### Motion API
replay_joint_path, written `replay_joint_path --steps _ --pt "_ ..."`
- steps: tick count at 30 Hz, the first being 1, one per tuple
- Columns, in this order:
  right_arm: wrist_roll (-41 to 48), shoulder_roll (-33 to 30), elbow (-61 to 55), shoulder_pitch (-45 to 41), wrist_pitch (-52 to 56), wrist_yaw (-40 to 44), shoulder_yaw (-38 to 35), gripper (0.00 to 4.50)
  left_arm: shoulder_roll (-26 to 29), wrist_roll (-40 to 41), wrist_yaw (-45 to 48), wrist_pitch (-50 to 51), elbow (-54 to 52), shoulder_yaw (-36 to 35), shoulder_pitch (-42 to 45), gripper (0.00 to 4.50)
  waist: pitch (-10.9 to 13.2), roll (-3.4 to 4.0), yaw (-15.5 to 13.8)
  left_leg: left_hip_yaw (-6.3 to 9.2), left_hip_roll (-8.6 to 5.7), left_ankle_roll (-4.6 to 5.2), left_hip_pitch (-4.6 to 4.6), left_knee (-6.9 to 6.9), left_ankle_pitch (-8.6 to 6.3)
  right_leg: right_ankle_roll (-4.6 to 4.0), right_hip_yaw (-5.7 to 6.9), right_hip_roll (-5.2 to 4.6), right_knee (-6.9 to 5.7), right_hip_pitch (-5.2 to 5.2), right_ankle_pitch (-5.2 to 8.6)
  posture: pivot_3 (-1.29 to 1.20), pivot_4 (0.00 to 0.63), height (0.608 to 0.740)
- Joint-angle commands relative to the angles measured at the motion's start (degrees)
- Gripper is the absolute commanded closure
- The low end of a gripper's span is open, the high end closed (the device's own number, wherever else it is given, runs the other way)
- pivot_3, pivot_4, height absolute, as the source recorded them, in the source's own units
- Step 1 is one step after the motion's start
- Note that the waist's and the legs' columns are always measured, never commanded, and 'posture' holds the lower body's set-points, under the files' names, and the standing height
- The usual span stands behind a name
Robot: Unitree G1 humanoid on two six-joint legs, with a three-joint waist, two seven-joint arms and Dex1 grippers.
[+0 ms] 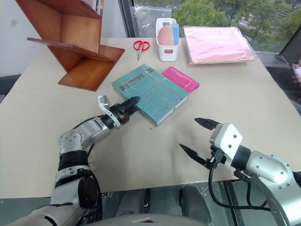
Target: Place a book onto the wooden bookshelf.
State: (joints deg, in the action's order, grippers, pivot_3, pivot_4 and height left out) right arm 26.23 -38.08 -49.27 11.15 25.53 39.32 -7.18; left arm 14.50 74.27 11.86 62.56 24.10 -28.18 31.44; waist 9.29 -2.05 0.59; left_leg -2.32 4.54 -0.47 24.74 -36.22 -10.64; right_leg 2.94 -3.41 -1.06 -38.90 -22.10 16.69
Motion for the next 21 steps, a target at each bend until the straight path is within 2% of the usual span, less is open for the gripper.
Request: replay_joint_path --steps 1,2,11,14,16,21 --pt "0.4 -0.4 -2.8 0.5 -0.9 -0.5 -1.1 0.0 1.1 -1.6 2.1 0.2 2.1 -0.5 -0.2 4.1 0.0 0.02 0.0 0.0 0.0 0.0 0.0 0.0 0.0 0.0 0.0 0.0 0.0 0.0 0.0 0.0 0.15 0.74" --pt "0.4 -0.4 -2.8 0.5 -0.9 -0.5 -1.1 0.0 1.2 -1.9 2.5 0.1 2.3 -0.6 -0.2 4.47 0.0 0.04 0.0 0.02 0.0 0.0 -0.02 0.0 0.0 0.0 0.02 0.0 0.0 0.02 0.0 0.0 0.15 0.74" --pt "0.3 -0.4 -3.3 0.7 -1.5 -0.1 -0.3 0.0 4.4 2.2 0.2 4.3 -4.9 -4.1 -3.1 4.49 0.0 0.08 0.6 0.03 0.02 0.0 -0.04 0.01 0.0 -0.01 0.01 0.02 -0.01 0.03 0.0 0.0 0.15 0.74" --pt "0.3 -0.2 -3.0 0.1 -2.0 0.1 0.6 0.0 10.2 1.1 4.9 4.3 -14.0 -3.4 -5.3 4.49 0.0 -0.06 1.0 0.04 0.04 -0.01 -0.02 0.1 0.0 -0.02 0.02 0.02 0.0 0.0 0.01 0.0 0.15 0.74" --pt "0.1 -0.2 -2.5 -0.6 -2.3 0.3 1.1 0.0 14.3 -2.6 9.7 1.6 -19.6 -0.6 -5.0 4.49 0.1 -0.13 1.0 0.11 0.05 -0.02 0.01 0.13 0.0 -0.03 0.08 0.03 0.01 -0.03 0.01 0.0 0.15 0.74" --pt "0.3 0.0 -1.3 -2.9 -3.1 0.9 2.1 0.0 26.1 -7.4 20.6 -1.8 -35.0 8.1 8.3 4.49 0.2 -0.31 -0.7 0.12 -0.03 -0.03 0.08 0.08 0.0 -0.05 0.2 -0.13 0.1 -0.02 0.02 0.0 0.15 0.74"
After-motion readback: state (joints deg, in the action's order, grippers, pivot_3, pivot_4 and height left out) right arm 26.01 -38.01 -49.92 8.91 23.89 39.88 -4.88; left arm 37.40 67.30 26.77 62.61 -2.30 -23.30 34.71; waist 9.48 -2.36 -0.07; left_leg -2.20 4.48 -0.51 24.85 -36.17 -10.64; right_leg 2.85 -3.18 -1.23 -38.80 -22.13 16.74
